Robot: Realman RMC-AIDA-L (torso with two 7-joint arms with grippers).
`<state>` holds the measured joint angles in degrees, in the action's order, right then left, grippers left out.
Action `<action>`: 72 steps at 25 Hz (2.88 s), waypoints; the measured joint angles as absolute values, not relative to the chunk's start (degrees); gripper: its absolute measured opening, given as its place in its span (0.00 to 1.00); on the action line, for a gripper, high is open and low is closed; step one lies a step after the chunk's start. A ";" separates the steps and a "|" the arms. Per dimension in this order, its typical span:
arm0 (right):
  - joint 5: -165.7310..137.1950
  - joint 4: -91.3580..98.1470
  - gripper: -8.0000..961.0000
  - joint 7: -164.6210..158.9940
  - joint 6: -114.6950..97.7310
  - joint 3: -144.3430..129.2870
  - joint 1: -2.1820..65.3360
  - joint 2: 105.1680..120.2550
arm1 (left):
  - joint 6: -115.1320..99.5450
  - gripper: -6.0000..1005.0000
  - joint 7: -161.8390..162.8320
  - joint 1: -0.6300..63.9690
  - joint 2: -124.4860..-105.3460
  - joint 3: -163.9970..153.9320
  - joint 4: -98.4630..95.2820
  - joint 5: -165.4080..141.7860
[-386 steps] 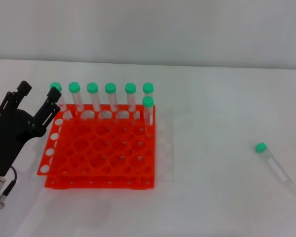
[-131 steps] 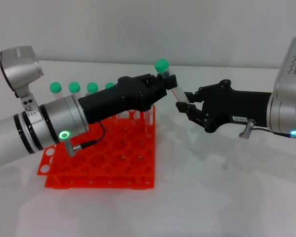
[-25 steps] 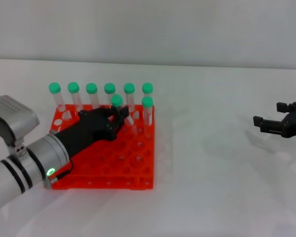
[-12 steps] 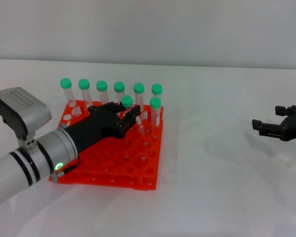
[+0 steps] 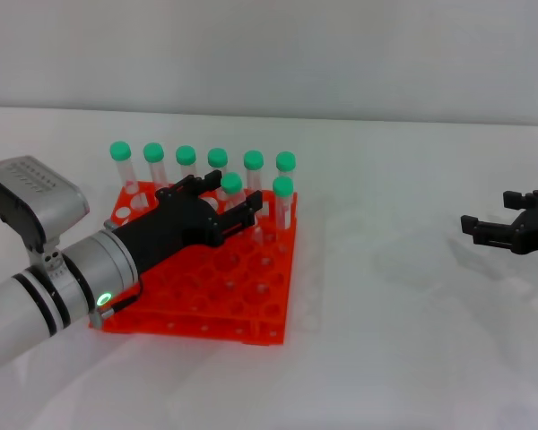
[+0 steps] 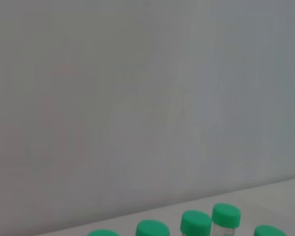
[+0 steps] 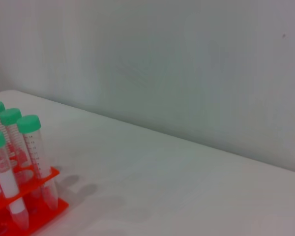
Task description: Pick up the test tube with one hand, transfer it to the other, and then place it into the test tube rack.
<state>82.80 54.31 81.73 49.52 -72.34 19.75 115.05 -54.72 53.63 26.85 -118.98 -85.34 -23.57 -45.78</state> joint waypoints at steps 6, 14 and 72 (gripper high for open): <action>83.07 54.27 0.90 82.14 49.47 -72.29 19.55 115.05 | -55.31 0.80 51.86 25.11 -119.01 -85.34 -26.06 -45.72; 83.65 53.89 0.90 82.89 49.33 -71.47 19.03 115.05 | -61.25 0.87 48.47 19.17 -119.33 -79.62 -29.10 -45.11; 110.80 15.79 0.89 142.13 90.93 -30.89 13.04 114.70 | -93.68 0.87 24.34 12.88 -119.49 -77.34 -16.27 -1.82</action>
